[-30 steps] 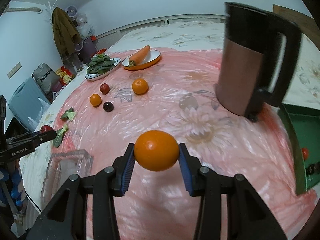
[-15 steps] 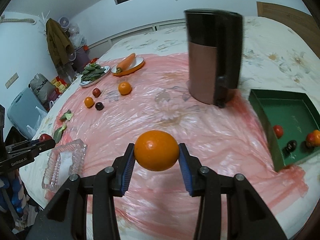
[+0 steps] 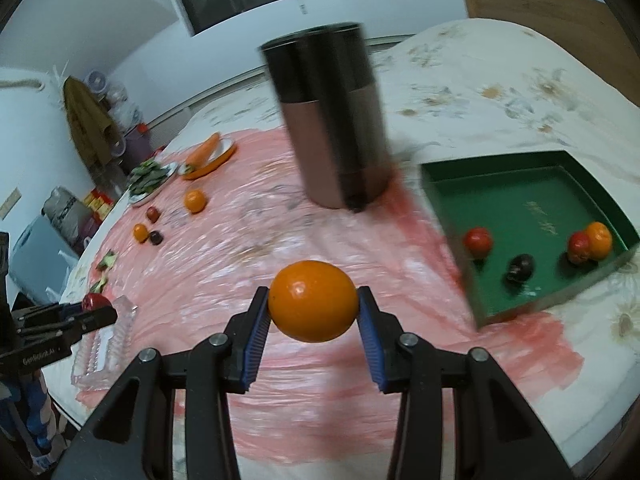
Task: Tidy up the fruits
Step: 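Carry the held red apple and tangerine over to the green tray, then open both grippers to drop the apple and tangerine into the tray, then withdraw both open grippers from the tray back over the remaining fruit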
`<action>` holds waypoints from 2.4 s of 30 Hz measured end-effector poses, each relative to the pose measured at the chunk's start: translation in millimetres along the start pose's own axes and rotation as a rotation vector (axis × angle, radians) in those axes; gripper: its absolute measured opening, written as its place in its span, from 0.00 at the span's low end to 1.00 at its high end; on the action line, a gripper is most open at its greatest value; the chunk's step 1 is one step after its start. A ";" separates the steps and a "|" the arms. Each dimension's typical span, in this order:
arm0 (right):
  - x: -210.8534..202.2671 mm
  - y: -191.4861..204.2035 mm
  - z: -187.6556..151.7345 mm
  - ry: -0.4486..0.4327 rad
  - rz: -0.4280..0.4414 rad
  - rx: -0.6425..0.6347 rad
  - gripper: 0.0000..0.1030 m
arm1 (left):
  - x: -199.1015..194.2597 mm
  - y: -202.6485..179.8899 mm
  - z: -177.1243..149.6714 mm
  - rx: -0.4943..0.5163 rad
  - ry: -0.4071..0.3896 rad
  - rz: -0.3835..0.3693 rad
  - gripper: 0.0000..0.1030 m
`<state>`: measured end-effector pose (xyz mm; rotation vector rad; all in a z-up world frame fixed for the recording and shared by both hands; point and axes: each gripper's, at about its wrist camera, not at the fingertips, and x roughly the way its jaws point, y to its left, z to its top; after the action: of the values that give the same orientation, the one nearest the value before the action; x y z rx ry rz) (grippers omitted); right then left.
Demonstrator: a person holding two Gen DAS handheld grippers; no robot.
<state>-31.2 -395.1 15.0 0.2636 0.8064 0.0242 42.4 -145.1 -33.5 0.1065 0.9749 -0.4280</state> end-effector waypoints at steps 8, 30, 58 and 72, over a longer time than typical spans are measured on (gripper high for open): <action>-10.3 -72.4 8.2 -0.038 -0.079 0.082 0.40 | 31.8 -70.9 24.3 0.114 0.040 -0.065 0.27; 12.0 -200.4 58.4 -0.069 -0.261 0.116 0.40 | 119.5 -226.5 115.4 0.354 0.039 -0.206 0.27; 75.1 -245.8 72.8 0.047 -0.356 0.040 0.40 | 222.2 -295.3 133.5 0.383 0.153 -0.175 0.27; 65.8 -238.4 76.8 0.055 -0.389 0.021 0.81 | 196.6 -287.7 136.0 0.382 0.125 -0.165 0.45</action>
<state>50.7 -634.8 -38.7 0.1231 0.9019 -0.3434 129.2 -504.8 -88.7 0.4041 1.0195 -0.7644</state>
